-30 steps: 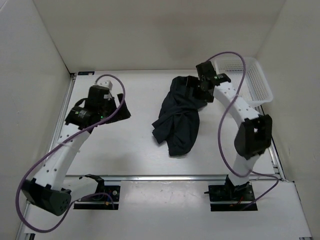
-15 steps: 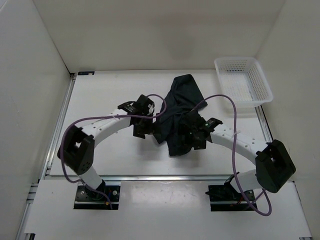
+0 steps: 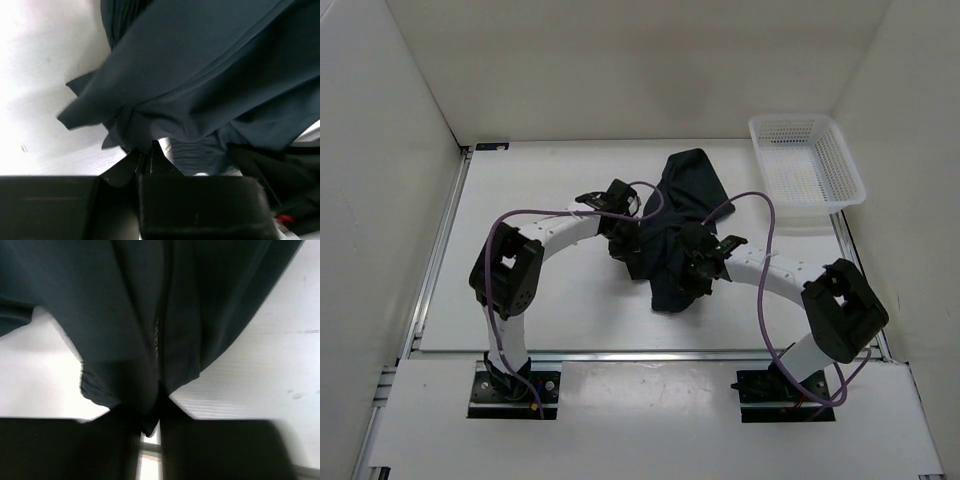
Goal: Fold and stack the shorts
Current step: Flatten the shorts out
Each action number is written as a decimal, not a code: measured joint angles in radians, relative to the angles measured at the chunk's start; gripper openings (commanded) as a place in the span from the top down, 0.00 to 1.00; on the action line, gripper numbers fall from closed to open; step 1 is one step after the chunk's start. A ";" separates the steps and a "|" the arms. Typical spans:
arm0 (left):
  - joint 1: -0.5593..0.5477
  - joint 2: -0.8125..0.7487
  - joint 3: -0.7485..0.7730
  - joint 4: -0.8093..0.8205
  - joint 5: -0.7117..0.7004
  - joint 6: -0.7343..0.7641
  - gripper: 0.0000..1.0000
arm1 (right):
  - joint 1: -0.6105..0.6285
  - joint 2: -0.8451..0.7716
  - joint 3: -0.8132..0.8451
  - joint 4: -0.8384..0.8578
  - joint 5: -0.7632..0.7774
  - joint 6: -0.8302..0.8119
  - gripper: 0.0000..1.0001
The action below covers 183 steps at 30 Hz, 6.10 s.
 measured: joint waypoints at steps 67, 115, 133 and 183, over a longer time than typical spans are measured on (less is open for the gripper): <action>0.604 -0.009 -0.089 -0.108 -0.090 -0.024 0.44 | -0.329 -0.186 -0.380 0.343 -0.357 0.264 0.41; 0.698 -0.310 0.292 -0.362 0.018 0.027 0.89 | -0.326 -0.266 0.334 -0.143 -0.040 -0.133 1.00; 0.730 -0.706 0.685 -0.380 0.090 0.034 0.89 | -0.317 -0.422 0.907 -0.376 -0.016 -0.410 1.00; 0.788 -0.968 -0.309 -0.247 -0.045 -0.079 0.01 | -0.478 -0.393 0.116 -0.131 -0.094 -0.441 0.07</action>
